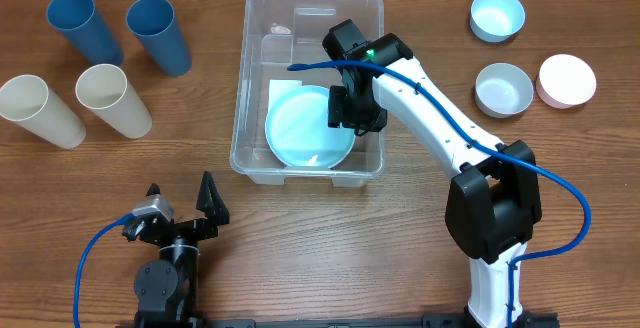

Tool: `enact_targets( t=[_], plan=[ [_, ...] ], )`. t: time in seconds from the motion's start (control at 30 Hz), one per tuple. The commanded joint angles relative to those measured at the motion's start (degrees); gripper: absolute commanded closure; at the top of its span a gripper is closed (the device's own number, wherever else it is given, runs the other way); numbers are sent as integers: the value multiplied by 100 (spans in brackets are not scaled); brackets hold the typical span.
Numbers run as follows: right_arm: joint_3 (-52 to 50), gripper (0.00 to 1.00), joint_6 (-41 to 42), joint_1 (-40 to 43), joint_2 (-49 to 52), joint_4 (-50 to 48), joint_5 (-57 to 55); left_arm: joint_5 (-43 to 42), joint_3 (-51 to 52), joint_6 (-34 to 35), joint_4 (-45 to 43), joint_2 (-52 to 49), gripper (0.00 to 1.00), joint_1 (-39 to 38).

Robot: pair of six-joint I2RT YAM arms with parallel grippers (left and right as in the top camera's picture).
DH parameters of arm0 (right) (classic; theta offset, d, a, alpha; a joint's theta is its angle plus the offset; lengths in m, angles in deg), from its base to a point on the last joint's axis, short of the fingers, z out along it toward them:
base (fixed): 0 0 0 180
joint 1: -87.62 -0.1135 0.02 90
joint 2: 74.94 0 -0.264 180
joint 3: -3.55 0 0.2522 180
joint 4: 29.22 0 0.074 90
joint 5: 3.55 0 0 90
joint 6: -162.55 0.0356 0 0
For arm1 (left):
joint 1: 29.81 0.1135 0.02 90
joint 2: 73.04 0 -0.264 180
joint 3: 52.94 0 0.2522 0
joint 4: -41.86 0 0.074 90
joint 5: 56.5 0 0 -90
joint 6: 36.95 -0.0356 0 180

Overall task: Pack container
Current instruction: 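Lift the light blue plate and lower it into the bin, then release and move the right gripper to grasp the pink bowl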

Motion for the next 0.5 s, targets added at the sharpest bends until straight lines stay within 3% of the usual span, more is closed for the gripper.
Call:
enact_targets(
  t=[0.0, 0.2, 0.3, 0.47],
  plan=[
    [245, 47, -334, -44, -24, -31, 37, -48, 20, 35, -9, 48, 0, 39],
    [1508, 47, -334, 74, -120, 352, 195, -48, 20, 35, -9, 48, 0, 39],
    [2463, 41, -319, 407, -122, 807, -85, -48, 20, 35, -9, 48, 0, 39],
    [2953, 39, -291, 1681, -120, 1290, -319, -48, 20, 35, -9, 48, 0, 39]
  ],
)
